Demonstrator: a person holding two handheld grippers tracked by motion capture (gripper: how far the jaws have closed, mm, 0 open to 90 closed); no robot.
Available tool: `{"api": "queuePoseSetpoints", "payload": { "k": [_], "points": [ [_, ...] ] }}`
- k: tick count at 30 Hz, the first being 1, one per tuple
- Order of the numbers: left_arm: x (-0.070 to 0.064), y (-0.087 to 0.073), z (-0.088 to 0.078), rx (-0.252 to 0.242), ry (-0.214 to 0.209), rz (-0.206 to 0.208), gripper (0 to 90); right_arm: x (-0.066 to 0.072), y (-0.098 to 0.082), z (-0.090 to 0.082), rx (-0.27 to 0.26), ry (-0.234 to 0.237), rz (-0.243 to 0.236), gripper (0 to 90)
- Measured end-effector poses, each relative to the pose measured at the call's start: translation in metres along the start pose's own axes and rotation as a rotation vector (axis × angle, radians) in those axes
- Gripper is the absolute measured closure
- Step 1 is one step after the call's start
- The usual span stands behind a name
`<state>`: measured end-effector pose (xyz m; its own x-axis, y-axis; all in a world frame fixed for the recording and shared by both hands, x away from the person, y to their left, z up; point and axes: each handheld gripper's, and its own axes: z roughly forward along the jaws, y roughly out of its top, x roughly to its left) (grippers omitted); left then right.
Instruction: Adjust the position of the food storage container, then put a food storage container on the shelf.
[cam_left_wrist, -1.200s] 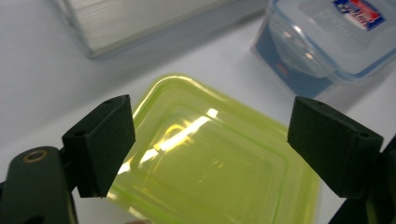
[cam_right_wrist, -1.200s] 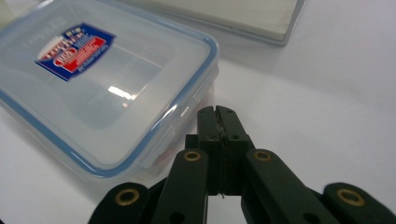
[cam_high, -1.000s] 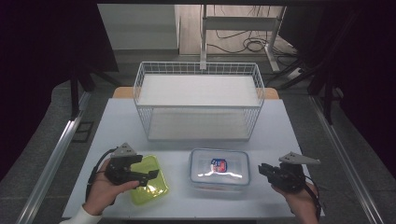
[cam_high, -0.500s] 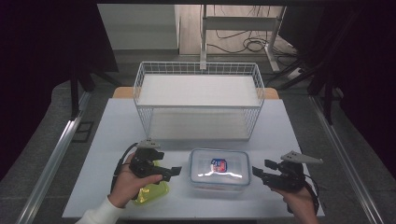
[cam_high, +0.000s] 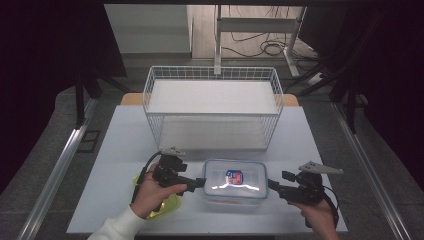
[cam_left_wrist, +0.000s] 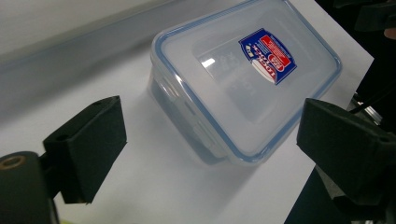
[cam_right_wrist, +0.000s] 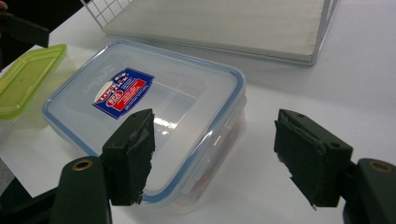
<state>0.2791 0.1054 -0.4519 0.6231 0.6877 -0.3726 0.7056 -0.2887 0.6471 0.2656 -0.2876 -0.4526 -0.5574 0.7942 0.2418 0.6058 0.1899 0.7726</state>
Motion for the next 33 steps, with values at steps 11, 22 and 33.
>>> {"api": "queuePoseSetpoints", "payload": {
  "k": [11, 22, 33],
  "points": [
    [0.011, 0.01, 0.033, 0.094, -0.051, -0.089, 6.4, -0.002, 0.001, 0.004, 0.002, 0.009, 0.002, 28.0],
    [0.018, 0.012, 0.056, 0.165, -0.106, -0.149, 6.5, -0.003, -0.001, 0.01, 0.019, 0.022, 0.008, 27.0],
    [0.019, 0.011, 0.064, 0.22, -0.141, -0.15, 6.8, -0.005, -0.001, 0.01, 0.019, 0.024, 0.017, 26.7]
  ]
}}
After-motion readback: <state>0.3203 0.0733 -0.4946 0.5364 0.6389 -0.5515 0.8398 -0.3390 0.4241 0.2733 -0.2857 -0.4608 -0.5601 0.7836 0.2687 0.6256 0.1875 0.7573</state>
